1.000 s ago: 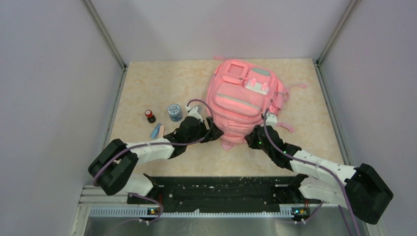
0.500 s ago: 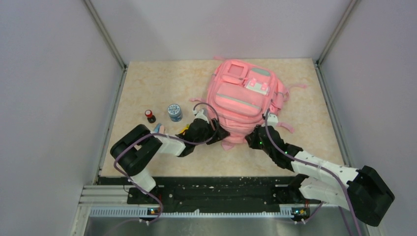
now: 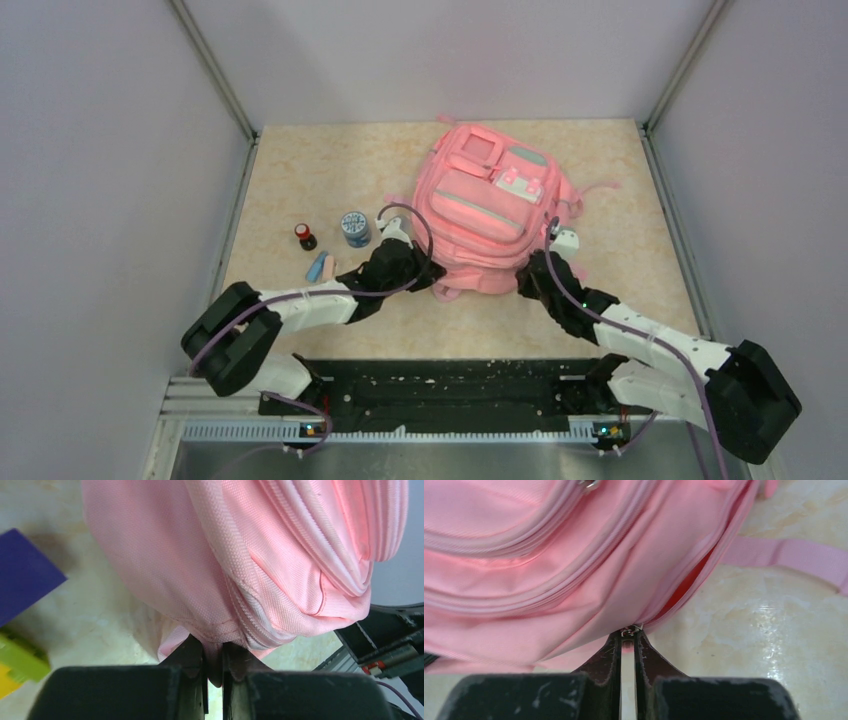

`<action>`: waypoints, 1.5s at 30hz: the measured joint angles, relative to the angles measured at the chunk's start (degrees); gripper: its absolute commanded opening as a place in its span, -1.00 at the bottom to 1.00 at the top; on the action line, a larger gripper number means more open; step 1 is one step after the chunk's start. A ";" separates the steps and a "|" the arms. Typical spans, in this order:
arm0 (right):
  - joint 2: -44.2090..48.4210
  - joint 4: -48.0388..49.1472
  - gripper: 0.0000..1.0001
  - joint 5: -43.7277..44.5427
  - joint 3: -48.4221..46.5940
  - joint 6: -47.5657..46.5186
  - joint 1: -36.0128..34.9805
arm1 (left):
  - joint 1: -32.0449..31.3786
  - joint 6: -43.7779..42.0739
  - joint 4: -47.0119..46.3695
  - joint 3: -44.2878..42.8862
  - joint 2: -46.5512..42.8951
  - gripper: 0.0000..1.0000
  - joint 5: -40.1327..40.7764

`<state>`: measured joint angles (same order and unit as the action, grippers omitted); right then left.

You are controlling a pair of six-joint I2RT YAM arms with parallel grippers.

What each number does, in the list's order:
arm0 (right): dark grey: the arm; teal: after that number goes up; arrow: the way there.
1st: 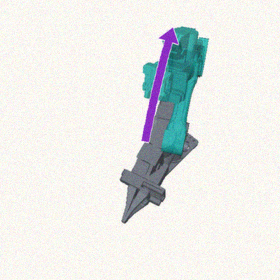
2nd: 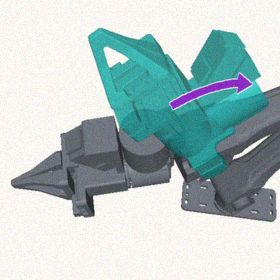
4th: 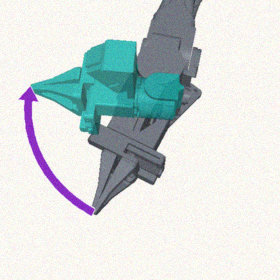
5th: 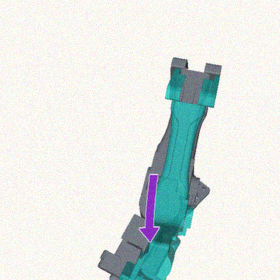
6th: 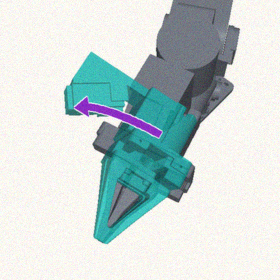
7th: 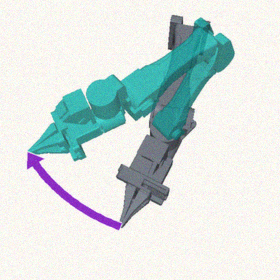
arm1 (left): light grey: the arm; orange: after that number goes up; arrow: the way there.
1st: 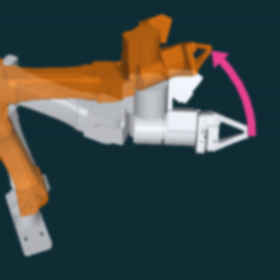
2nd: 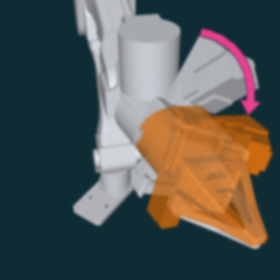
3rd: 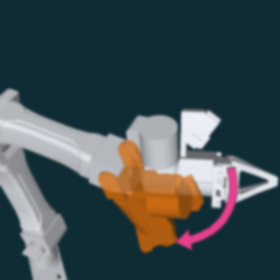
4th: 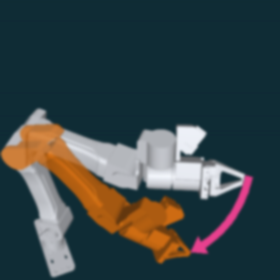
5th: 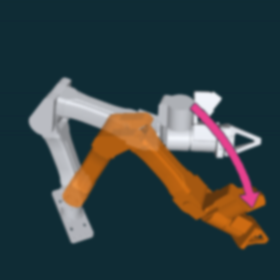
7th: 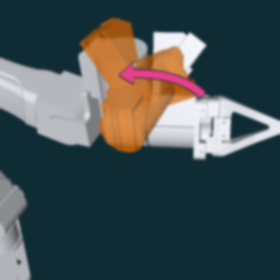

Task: Pack the student bag
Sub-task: Zip the student bag at the center of the board.

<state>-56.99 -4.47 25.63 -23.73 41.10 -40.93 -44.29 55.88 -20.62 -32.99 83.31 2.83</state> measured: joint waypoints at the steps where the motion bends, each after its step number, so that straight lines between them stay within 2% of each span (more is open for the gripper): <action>1: -0.04 -0.07 -1.00 -0.07 0.00 -0.11 0.92 | 0.50 -0.50 1.66 0.26 -1.88 -1.00 -0.02; 10: -6.03 3.56 -1.00 -3.43 -0.61 -1.81 8.59 | 3.89 -5.49 12.00 0.90 -11.56 -1.00 -1.38; 21: -19.41 10.58 -1.00 -12.98 -5.88 -4.87 17.57 | 8.41 -10.54 13.84 2.34 -14.19 -1.00 -7.17; 26: -21.31 12.59 -1.00 -16.74 -7.30 -7.13 20.06 | 9.16 -12.52 13.75 2.34 -14.19 -1.00 -8.15; 32: -21.88 13.44 -1.00 -26.01 -8.37 -11.21 26.10 | 9.60 -15.41 13.90 2.36 -14.19 -1.00 -8.46; 40: -24.46 11.96 -1.00 -28.65 -13.62 -15.82 32.17 | 10.43 -19.50 15.58 2.58 -14.43 -1.00 -8.44; 45: -27.96 12.37 -1.00 -23.45 -17.81 -17.81 37.20 | 11.41 -22.53 19.41 2.58 -14.58 -1.00 -7.93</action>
<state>-84.95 7.90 2.17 -41.54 23.29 -3.73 -32.88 33.34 -1.21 -30.41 68.73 -5.10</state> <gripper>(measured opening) 0.003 0.093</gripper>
